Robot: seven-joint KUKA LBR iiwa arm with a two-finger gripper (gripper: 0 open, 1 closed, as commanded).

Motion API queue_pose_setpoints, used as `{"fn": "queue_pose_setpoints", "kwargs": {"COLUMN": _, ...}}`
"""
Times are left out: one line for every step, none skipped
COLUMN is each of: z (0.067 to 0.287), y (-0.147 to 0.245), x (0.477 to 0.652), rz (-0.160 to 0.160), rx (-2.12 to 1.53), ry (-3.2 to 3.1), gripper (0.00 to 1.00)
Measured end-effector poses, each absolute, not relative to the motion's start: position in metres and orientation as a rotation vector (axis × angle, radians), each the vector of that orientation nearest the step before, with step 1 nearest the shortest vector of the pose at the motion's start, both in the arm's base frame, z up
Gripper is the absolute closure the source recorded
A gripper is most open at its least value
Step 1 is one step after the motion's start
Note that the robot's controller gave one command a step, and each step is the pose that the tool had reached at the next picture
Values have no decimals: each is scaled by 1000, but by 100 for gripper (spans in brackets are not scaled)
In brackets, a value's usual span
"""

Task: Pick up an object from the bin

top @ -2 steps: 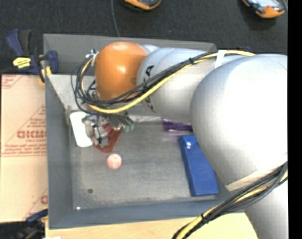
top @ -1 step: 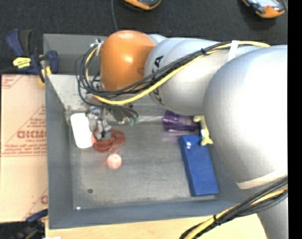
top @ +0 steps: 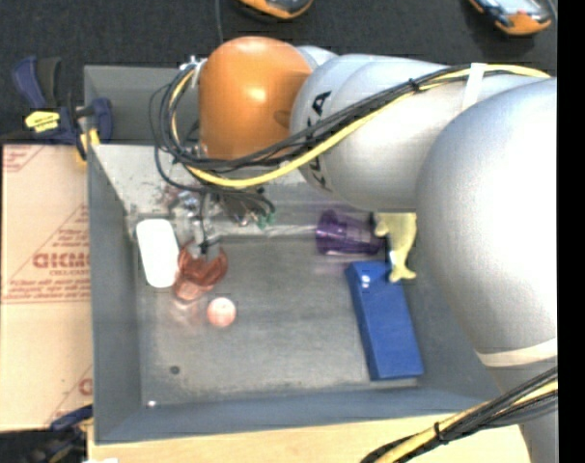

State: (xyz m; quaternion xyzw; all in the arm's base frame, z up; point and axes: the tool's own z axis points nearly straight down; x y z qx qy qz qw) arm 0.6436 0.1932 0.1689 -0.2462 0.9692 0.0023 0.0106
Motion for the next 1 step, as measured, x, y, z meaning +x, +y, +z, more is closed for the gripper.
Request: {"fn": "queue_pose_setpoints", "kwargs": {"z": 190, "y": 197, "x": 640, "rz": 8, "rx": -765, "ry": 3018, "gripper": 100}}
